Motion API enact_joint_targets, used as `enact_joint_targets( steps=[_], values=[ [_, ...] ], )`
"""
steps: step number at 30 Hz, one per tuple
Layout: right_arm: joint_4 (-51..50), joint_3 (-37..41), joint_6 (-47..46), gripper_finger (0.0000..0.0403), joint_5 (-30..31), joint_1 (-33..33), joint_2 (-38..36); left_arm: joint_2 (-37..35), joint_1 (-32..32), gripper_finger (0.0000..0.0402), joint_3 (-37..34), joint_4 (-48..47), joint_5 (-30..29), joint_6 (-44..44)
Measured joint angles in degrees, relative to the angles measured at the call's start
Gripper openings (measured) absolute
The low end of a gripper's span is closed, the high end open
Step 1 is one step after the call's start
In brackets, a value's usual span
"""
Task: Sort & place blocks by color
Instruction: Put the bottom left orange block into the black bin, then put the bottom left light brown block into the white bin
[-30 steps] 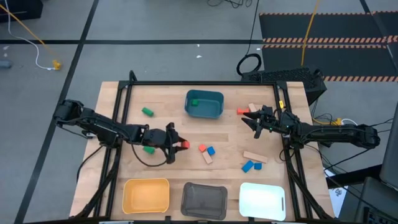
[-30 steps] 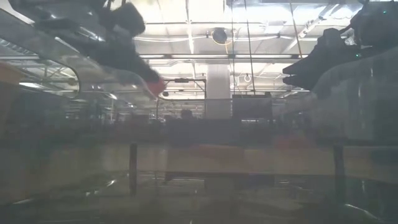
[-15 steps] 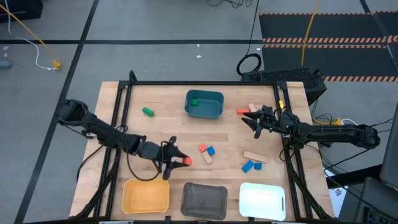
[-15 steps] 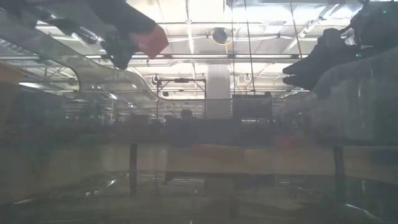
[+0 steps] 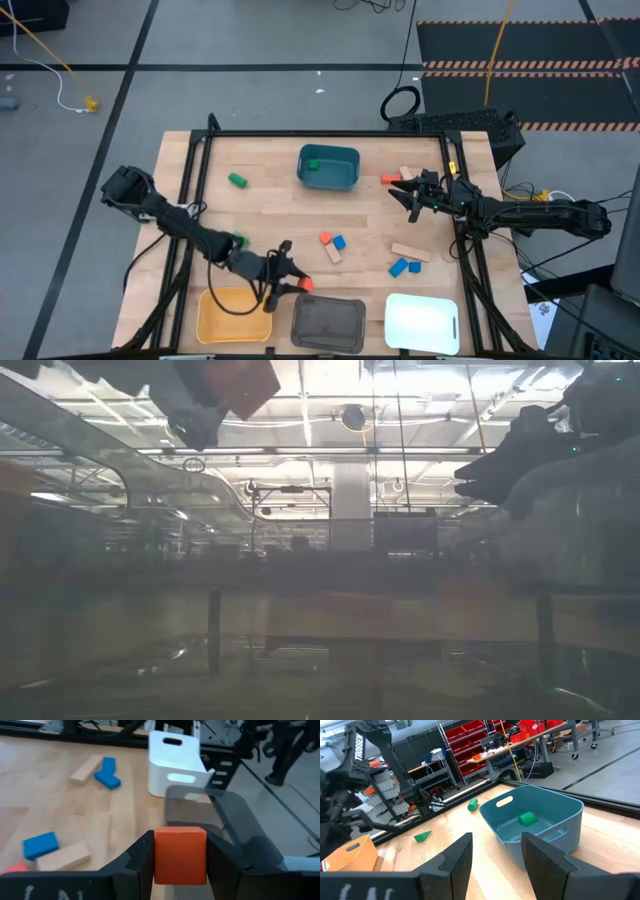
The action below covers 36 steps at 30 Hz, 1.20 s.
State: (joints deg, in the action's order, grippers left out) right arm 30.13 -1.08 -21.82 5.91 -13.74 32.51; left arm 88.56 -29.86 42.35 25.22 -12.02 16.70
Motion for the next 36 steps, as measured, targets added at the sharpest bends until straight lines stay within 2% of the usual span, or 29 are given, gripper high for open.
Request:
enact_joint_targets(
  steps=[15,18,23,36],
  values=[
    [0.0,0.0,0.0,0.016,0.0,0.0,0.0,10.2,-6.1,0.0137,7.6,0.1,0.2,0.1],
    [0.0,0.0,0.0,0.016,0.0,0.0,0.0,11.5,-6.7,0.0159,7.8,0.6,0.9,0.1],
    [0.0,0.0,0.0,0.016,0.0,0.0,0.0,12.5,-7.5,0.0192,7.8,2.0,1.3,0.8],
    [0.0,0.0,0.0,0.016,0.0,0.0,0.0,11.2,-7.3,0.0199,7.8,2.2,0.8,0.1]
  ],
)
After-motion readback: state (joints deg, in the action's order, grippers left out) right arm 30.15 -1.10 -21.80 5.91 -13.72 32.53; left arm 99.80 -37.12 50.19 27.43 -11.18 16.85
